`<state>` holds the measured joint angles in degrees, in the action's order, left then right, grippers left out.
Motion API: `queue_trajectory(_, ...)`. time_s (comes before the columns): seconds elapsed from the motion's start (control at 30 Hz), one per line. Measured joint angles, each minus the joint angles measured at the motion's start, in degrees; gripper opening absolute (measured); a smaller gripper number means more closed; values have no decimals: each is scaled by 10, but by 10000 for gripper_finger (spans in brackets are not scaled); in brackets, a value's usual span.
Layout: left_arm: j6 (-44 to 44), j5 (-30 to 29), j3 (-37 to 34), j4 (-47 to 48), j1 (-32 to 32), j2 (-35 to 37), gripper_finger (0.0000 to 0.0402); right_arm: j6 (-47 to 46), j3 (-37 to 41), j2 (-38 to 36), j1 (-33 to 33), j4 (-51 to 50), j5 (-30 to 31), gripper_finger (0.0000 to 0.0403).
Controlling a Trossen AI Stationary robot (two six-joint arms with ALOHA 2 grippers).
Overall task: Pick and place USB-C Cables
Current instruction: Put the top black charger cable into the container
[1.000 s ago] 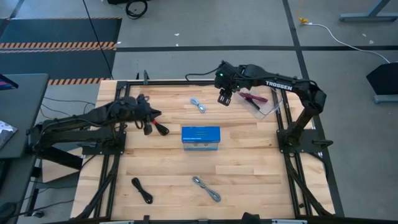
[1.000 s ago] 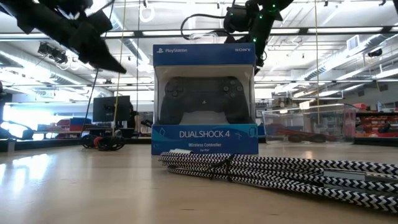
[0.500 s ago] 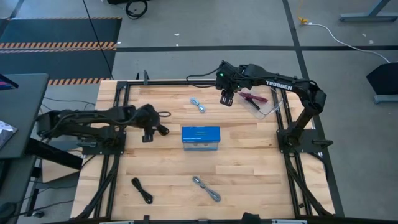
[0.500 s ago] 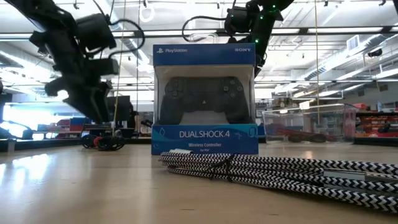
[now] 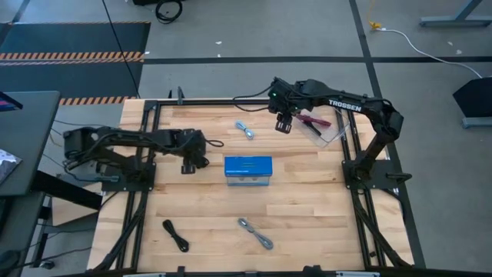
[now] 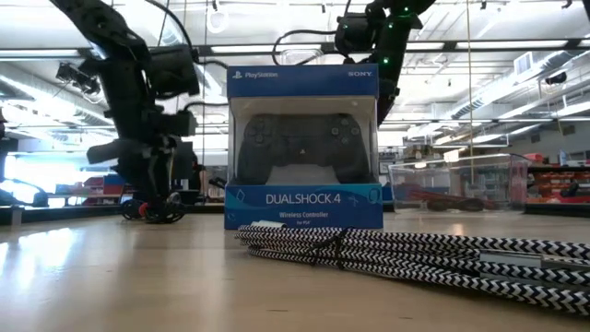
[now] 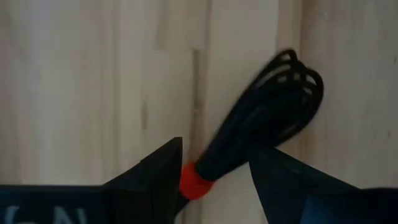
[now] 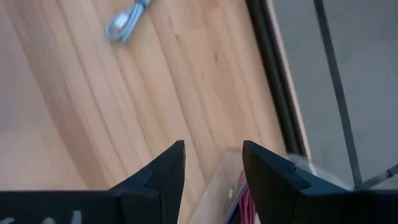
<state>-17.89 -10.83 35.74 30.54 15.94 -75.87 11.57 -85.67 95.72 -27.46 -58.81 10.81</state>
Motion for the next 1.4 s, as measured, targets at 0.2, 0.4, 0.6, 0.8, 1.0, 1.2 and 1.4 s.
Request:
queue_trajectory(0.2,-13,13,0,-2,-2,-43,190,-13,0,0,0,-27,0,166)
queue_trajectory(0.4,13,-10,0,-64,-2,-49,187,-13,0,0,0,-28,0,166)
queue_trajectory(0.6,49,-10,0,-70,0,-49,132,-13,0,0,0,-28,0,166)
queue_trajectory(0.8,96,-13,0,-70,0,-49,19,-15,0,0,-1,-39,-1,165)
queue_trajectory(1.0,98,-87,0,-67,0,-43,13,-24,0,0,-1,-44,-11,165)
queue_trajectory(1.2,93,-89,40,-25,19,-27,11,-15,0,-1,-4,-45,-10,165)
queue_trajectory(1.4,63,-88,130,19,35,9,11,-26,0,-13,-9,-45,-7,165)
